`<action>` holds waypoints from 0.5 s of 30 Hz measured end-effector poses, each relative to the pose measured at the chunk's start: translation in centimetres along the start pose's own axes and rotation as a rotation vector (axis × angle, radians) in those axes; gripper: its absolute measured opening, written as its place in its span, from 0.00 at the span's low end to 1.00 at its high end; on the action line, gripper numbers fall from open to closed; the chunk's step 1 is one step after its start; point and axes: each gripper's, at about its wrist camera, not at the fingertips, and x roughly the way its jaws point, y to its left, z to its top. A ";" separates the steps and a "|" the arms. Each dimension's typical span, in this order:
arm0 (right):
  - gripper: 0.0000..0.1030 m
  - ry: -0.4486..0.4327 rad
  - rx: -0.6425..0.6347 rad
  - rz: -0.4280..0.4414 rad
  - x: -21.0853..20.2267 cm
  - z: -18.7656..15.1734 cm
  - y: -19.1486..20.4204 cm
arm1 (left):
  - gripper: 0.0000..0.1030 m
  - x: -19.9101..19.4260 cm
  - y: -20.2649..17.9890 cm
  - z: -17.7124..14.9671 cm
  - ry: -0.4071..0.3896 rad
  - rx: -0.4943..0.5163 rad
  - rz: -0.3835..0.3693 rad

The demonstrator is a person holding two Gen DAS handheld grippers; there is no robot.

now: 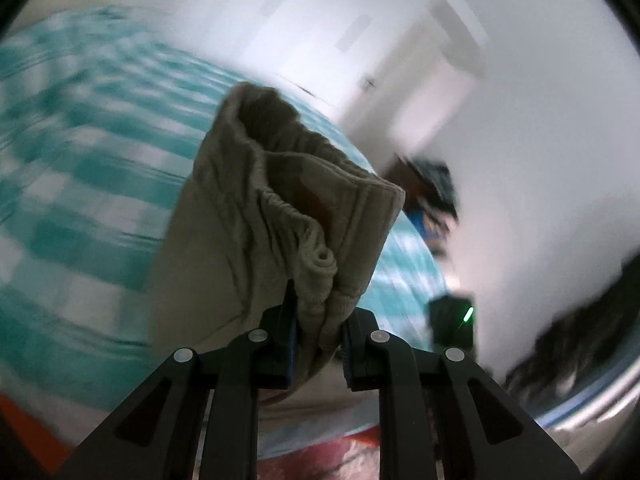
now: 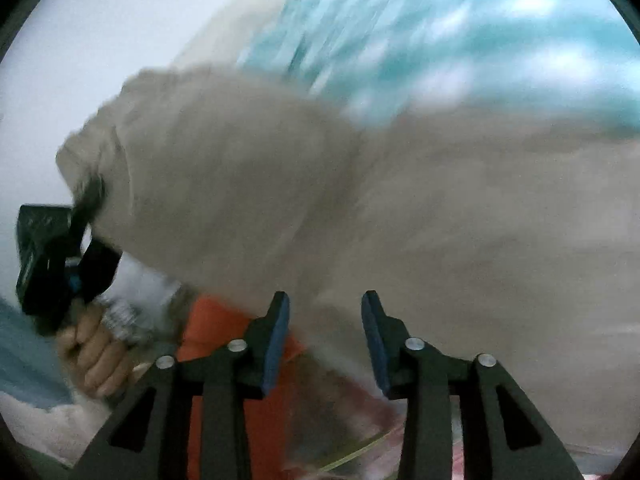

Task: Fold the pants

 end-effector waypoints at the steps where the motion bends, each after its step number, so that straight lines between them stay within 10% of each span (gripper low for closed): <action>1: 0.40 -0.068 0.009 -0.052 -2.4 0.0 -1.2 | 0.17 2.1 -1.5 -0.5 0.033 0.020 -0.018; 5: 0.41 -0.325 0.147 -0.210 -10.9 -2.2 -7.7 | 0.69 13.3 -6.8 -4.7 0.272 0.115 -0.081; 10: 0.43 -0.429 0.221 -0.343 -13.8 -6.2 -12.3 | 0.67 16.4 -7.3 -8.2 0.399 0.114 -0.075; 15: 0.43 -0.444 0.275 -0.158 -16.1 -6.5 -13.8 | 0.68 10.3 -1.8 -5.7 0.278 0.101 0.066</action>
